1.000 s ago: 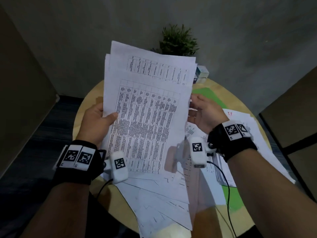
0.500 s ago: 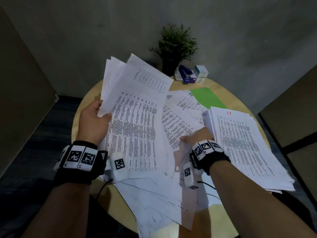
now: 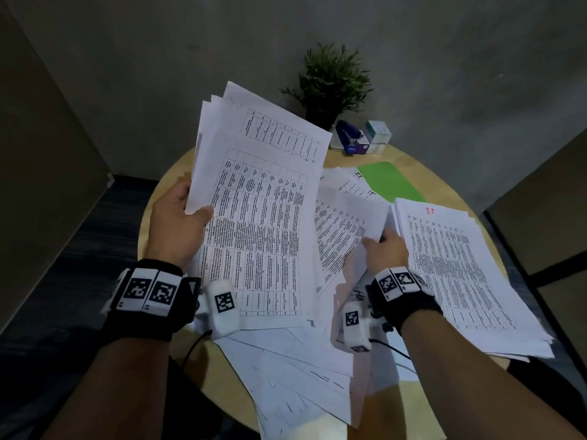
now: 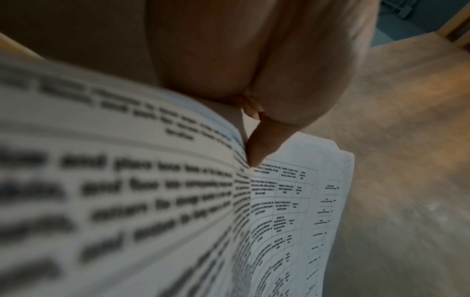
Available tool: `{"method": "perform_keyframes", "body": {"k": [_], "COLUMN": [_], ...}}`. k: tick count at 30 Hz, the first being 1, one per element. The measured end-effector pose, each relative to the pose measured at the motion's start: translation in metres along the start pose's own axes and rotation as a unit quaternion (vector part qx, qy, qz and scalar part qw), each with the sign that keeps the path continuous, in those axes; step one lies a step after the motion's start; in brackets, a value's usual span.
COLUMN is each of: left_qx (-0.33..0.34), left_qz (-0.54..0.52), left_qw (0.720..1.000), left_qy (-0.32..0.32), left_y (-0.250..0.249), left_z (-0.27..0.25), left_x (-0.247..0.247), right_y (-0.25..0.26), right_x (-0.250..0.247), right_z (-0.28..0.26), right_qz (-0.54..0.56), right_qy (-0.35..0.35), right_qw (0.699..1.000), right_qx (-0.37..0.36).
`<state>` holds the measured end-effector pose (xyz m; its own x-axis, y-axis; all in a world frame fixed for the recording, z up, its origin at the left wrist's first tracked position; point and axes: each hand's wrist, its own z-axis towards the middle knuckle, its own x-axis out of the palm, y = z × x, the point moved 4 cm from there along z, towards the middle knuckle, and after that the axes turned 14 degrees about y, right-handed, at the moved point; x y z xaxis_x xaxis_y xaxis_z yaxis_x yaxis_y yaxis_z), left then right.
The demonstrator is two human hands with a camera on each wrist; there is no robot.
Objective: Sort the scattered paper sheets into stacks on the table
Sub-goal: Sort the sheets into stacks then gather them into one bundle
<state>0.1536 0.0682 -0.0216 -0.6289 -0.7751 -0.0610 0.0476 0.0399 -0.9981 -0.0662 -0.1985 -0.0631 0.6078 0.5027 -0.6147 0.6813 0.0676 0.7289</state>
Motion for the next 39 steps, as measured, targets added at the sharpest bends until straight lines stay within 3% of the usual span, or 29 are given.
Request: {"method": "perform_keyframes", "body": {"k": [6,10,17,23,26,30,35,39], "left_qx": [0.019,0.043,0.029,0.021,0.017,0.034,0.062,0.076], "left_qz": [-0.055,-0.120,-0.124,-0.125,-0.097,-0.093,-0.082,-0.047], "left_qw": [0.998,0.990,0.987,0.981,0.982,0.988,0.993,0.996], "left_qy": [0.018,0.056,0.101,0.146,0.161,0.114,0.062,0.021], "left_y": [-0.007,-0.015,-0.019,-0.028,-0.034,-0.044,-0.058,-0.065], "left_z": [-0.003,-0.007,-0.012,-0.019,-0.022,-0.026,-0.052,-0.078], "left_x": [0.006,0.010,0.018,0.029,0.039,0.043,0.059,0.074], "right_y": [0.011,0.035,0.091,0.107,0.108,0.100,0.079,0.069], "right_x": [-0.015,-0.037,-0.063,-0.071,-0.069,-0.077,-0.069,-0.079], "right_z": [-0.007,-0.016,-0.050,-0.072,-0.079,-0.088,-0.106,-0.115], "right_qz": [0.131,0.229,0.333,0.369,0.361,0.397,0.214,0.201], "right_qy": [0.015,0.009,0.158,0.215,0.243,0.226,0.202,0.129], "right_qw": [0.988,0.964,0.895,0.861,0.861,0.858,0.925,0.944], "right_qx": [-0.075,-0.133,-0.251,-0.275,-0.265,-0.235,-0.239,-0.229]}}
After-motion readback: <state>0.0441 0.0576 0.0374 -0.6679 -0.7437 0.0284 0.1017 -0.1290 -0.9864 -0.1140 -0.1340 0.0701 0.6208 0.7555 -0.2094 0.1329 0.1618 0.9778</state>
